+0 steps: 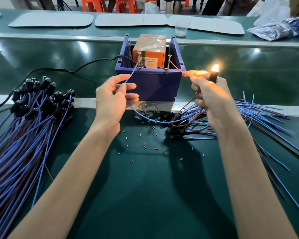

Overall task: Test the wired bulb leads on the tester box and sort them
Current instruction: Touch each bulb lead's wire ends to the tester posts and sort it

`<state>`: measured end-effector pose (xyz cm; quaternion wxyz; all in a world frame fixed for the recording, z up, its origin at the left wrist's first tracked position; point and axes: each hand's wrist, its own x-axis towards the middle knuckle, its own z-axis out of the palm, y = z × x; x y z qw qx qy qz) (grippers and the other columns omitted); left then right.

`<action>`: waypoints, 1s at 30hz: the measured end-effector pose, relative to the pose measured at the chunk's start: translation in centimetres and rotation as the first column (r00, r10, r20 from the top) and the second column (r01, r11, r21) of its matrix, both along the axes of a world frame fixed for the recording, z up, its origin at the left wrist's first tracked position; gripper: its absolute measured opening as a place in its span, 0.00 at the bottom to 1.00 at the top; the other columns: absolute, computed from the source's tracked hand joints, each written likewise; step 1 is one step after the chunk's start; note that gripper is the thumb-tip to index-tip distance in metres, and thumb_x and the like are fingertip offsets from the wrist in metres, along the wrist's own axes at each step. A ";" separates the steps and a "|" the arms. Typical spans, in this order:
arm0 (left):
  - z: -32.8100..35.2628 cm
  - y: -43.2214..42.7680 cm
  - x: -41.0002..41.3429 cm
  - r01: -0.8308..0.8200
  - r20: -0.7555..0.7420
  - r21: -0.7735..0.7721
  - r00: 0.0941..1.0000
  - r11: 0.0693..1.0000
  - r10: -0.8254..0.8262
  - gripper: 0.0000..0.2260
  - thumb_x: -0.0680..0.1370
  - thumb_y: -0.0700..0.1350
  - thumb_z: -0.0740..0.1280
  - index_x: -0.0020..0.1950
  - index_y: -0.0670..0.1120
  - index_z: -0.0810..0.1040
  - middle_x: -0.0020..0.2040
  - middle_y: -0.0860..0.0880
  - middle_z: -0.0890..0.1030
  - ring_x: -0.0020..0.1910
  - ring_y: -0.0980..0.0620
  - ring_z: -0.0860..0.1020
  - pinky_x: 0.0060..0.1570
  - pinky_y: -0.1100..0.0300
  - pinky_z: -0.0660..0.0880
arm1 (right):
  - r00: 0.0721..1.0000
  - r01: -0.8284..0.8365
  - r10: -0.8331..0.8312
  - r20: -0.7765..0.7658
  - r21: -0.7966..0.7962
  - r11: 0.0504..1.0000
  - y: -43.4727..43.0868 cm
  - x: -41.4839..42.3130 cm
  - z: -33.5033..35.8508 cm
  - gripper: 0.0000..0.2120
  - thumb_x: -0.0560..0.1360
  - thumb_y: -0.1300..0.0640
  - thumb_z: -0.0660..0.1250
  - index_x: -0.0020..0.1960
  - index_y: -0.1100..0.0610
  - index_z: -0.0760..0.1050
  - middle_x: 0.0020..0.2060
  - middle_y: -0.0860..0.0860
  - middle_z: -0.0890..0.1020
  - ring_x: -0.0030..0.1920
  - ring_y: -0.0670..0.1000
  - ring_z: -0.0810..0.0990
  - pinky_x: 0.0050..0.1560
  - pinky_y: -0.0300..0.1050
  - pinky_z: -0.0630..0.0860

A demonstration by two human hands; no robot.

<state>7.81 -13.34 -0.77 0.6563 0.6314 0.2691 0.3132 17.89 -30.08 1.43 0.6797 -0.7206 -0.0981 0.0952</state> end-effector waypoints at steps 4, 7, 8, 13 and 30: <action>0.1 -0.2 0.1 0.003 0.003 -0.009 1.000 1.000 -0.003 0.13 0.82 0.34 0.57 0.52 0.48 0.78 0.40 0.50 0.80 0.27 0.60 0.77 0.34 0.67 0.76 | 1.000 -0.024 0.025 0.003 -0.010 1.000 0.0 0.0 0.2 0.13 0.78 0.62 0.61 0.43 0.51 0.81 0.32 0.47 0.66 0.23 0.42 0.61 0.22 0.32 0.58; 0.1 -0.2 0.1 0.009 -0.003 -0.001 1.000 1.000 -0.009 0.13 0.82 0.34 0.57 0.53 0.48 0.78 0.41 0.50 0.81 0.27 0.60 0.77 0.34 0.68 0.76 | 1.000 0.003 -0.003 -0.003 -0.015 1.000 0.0 0.0 0.2 0.10 0.77 0.61 0.62 0.43 0.52 0.80 0.32 0.47 0.67 0.26 0.43 0.62 0.23 0.32 0.58; 0.1 -0.2 0.1 0.011 -0.004 -0.002 1.000 1.000 -0.011 0.13 0.82 0.34 0.57 0.53 0.48 0.78 0.41 0.50 0.81 0.27 0.60 0.77 0.34 0.68 0.76 | 1.000 0.004 -0.004 -0.005 -0.013 1.000 0.0 0.0 0.3 0.11 0.78 0.61 0.62 0.42 0.52 0.80 0.31 0.47 0.68 0.25 0.42 0.62 0.23 0.32 0.58; 0.1 -0.2 0.1 0.011 -0.004 -0.014 1.000 1.000 -0.011 0.13 0.82 0.34 0.57 0.52 0.48 0.78 0.41 0.50 0.80 0.27 0.60 0.77 0.34 0.67 0.77 | 1.000 -0.021 0.021 -0.004 -0.015 1.000 0.0 -0.1 0.2 0.11 0.78 0.62 0.61 0.43 0.53 0.80 0.31 0.47 0.65 0.22 0.43 0.59 0.22 0.32 0.56; 0.1 -0.3 0.1 0.027 -0.012 -0.012 1.000 1.000 -0.027 0.13 0.82 0.34 0.57 0.54 0.47 0.78 0.41 0.50 0.80 0.27 0.60 0.77 0.34 0.68 0.76 | 1.000 -0.025 0.025 0.001 -0.013 1.000 0.2 -0.2 0.1 0.13 0.77 0.61 0.62 0.39 0.51 0.81 0.29 0.45 0.67 0.25 0.42 0.61 0.22 0.32 0.57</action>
